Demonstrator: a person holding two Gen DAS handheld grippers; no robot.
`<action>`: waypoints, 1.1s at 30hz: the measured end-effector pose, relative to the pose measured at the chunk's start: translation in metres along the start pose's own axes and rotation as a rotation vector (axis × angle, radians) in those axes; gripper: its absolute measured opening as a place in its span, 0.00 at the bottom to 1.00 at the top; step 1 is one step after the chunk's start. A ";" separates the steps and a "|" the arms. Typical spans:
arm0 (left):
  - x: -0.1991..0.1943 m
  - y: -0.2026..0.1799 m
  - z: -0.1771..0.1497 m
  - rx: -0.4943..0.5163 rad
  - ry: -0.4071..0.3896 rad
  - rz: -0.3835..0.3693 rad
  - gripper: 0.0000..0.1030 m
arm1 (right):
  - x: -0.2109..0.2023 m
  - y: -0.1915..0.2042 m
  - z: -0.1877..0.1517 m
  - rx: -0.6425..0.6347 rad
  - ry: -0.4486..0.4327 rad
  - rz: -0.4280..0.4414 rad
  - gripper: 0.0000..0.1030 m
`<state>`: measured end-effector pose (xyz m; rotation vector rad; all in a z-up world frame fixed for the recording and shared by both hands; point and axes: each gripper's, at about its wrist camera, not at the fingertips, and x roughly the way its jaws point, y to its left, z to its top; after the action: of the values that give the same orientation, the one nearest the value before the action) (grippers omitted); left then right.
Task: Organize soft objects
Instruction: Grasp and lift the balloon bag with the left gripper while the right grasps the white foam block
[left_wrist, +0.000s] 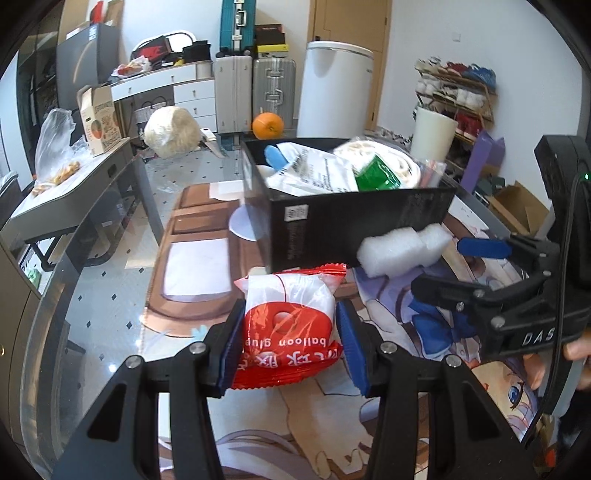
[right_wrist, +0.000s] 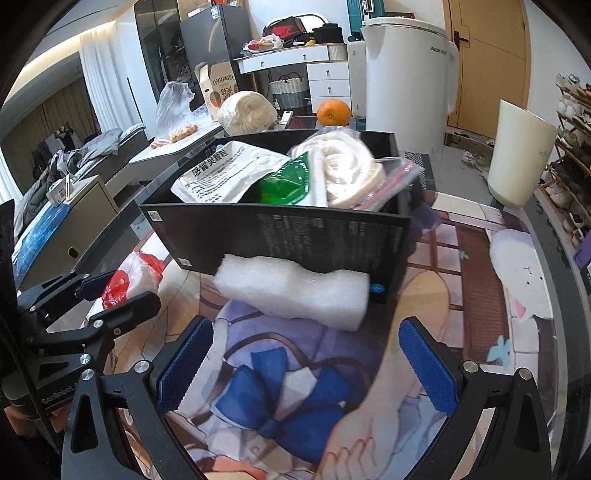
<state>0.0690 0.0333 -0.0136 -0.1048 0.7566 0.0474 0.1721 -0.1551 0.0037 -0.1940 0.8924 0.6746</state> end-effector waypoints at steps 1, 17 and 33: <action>0.000 0.002 0.000 -0.007 -0.004 0.001 0.46 | 0.002 0.003 0.001 -0.003 0.002 -0.010 0.99; -0.003 0.014 0.001 -0.052 -0.026 -0.003 0.46 | 0.019 0.014 0.009 0.038 0.036 -0.072 0.99; 0.001 0.017 0.001 -0.067 -0.016 -0.025 0.46 | 0.033 0.015 0.018 0.090 0.066 -0.108 0.99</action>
<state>0.0688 0.0503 -0.0147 -0.1777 0.7380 0.0498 0.1886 -0.1204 -0.0087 -0.1836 0.9660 0.5291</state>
